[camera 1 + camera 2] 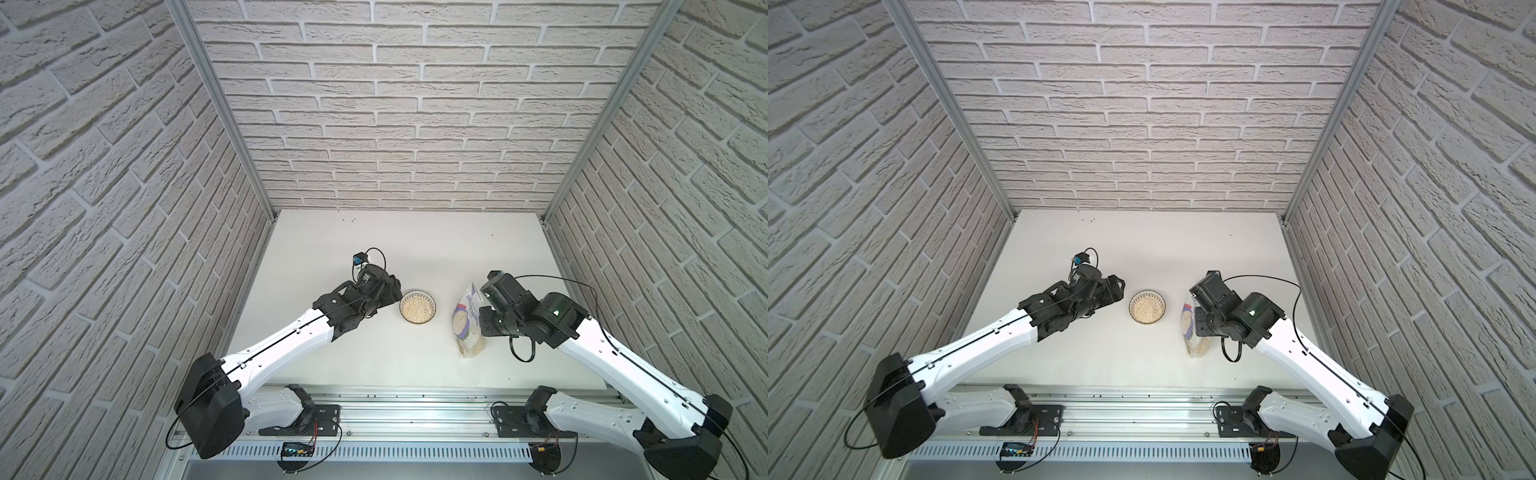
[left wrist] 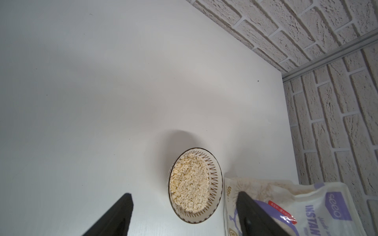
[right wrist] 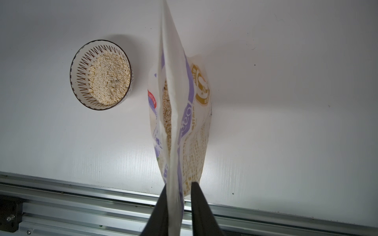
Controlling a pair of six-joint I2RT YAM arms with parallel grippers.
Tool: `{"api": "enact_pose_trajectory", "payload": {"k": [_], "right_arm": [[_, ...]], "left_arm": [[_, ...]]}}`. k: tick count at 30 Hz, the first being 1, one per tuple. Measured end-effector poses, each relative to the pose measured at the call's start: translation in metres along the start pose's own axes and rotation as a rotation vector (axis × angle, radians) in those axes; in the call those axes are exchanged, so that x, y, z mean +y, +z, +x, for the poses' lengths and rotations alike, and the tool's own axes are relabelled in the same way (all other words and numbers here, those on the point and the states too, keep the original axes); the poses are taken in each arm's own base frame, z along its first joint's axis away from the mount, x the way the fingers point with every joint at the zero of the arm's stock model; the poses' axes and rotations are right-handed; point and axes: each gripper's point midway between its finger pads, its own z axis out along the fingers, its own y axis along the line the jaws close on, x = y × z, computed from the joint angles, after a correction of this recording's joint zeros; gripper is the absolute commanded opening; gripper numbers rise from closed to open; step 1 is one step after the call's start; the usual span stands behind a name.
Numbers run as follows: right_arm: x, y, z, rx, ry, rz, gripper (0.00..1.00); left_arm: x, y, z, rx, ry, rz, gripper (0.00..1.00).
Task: Pour the oats into the breakfast bowl
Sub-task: Close the oats bag at the center of the board.
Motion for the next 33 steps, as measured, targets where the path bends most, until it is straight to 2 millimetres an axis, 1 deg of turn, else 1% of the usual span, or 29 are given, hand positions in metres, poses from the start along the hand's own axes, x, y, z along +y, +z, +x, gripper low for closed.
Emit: {"api": "enact_pose_trajectory", "payload": {"k": [1,2,6,11,14,15,18,21,22,23,24,25,30,33], "right_arm": [[0.0,0.0,0.0,0.001,0.0,0.001,0.04],[0.001,0.0,-0.001,0.003,0.003,0.002,0.03],[0.0,0.0,-0.003,0.006,0.01,0.02,0.03],[-0.007,-0.005,-0.004,-0.019,0.037,0.038,0.04],[-0.011,-0.009,-0.003,-0.03,0.049,0.04,0.19],[-0.011,-0.01,-0.005,-0.041,0.055,0.038,0.23],[-0.009,-0.007,-0.009,-0.051,0.057,0.042,0.25],[-0.006,0.0,-0.012,-0.044,0.053,0.056,0.25],[-0.005,0.003,-0.013,-0.041,0.051,0.061,0.24],[-0.005,0.005,-0.013,-0.039,0.05,0.065,0.16],[-0.004,0.006,-0.014,-0.038,0.044,0.07,0.05],[-0.004,0.007,-0.014,-0.037,0.041,0.073,0.04],[-0.006,0.005,-0.015,-0.048,0.054,0.077,0.03],[-0.008,0.003,-0.013,-0.07,0.058,0.054,0.03]], "left_arm": [[-0.003,0.001,0.001,0.003,0.002,0.01,0.81],[-0.004,0.002,0.003,0.007,0.004,0.016,0.81],[-0.013,0.009,0.013,0.033,0.016,0.045,0.76],[-0.032,0.017,0.028,0.07,0.05,0.107,0.68],[-0.044,0.024,0.041,0.1,0.076,0.143,0.62],[-0.046,0.027,0.046,0.111,0.082,0.153,0.6],[-0.053,0.035,0.058,0.148,0.102,0.172,0.54],[-0.061,0.041,0.065,0.171,0.11,0.193,0.48],[-0.065,0.042,0.067,0.177,0.112,0.201,0.46],[-0.068,0.043,0.069,0.184,0.115,0.21,0.44],[-0.071,0.044,0.07,0.187,0.115,0.218,0.4],[-0.074,0.044,0.071,0.191,0.118,0.226,0.37],[-0.087,0.049,0.08,0.218,0.13,0.265,0.21],[-0.09,0.051,0.083,0.23,0.137,0.274,0.15]]}}
